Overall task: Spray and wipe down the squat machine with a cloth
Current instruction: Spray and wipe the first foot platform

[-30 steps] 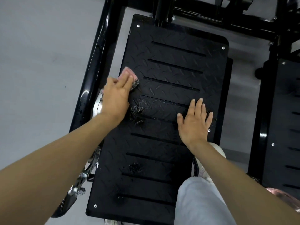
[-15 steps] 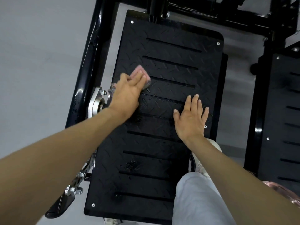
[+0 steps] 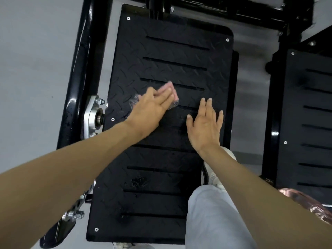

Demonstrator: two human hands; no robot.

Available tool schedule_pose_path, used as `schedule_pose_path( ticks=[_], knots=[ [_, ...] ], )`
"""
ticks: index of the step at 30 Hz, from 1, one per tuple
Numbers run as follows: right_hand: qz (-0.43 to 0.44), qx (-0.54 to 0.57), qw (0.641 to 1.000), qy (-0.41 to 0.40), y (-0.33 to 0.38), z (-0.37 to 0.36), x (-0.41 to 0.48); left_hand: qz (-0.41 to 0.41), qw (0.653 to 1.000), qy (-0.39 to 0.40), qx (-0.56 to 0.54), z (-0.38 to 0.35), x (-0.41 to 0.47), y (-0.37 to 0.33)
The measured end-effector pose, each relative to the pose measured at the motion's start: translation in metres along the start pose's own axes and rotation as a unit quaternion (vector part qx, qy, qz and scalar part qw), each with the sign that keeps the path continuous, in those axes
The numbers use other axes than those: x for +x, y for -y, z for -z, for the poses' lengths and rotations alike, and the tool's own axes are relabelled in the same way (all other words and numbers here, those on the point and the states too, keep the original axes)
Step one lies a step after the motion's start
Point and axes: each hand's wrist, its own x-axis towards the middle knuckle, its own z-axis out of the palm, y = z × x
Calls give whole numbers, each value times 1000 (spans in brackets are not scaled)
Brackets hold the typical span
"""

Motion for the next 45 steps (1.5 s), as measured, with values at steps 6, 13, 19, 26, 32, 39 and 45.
schedule_pose_path(
  ticks=[6,13,19,26,32,39,45],
  knots=[
    [5,11,1000,-13,-5,2,-1,-7,998,37,-43,8,17,21],
    [-18,10,999,-47,-18,4,-5,-62,989,36,-127,11,28,-24],
    [-89,57,993,-57,-40,5,-15,-26,993,46,-103,18,55,-10],
    [-127,117,983,-55,-59,6,-26,-141,980,52,-132,7,58,-67],
    [-135,132,981,-53,-67,2,-30,-21,998,42,-39,30,97,-50],
    [-240,325,912,-70,-80,9,-27,-215,973,17,-80,10,81,-108],
    [-267,394,877,-69,-90,10,-29,-113,992,16,-45,24,114,-97]
  ],
)
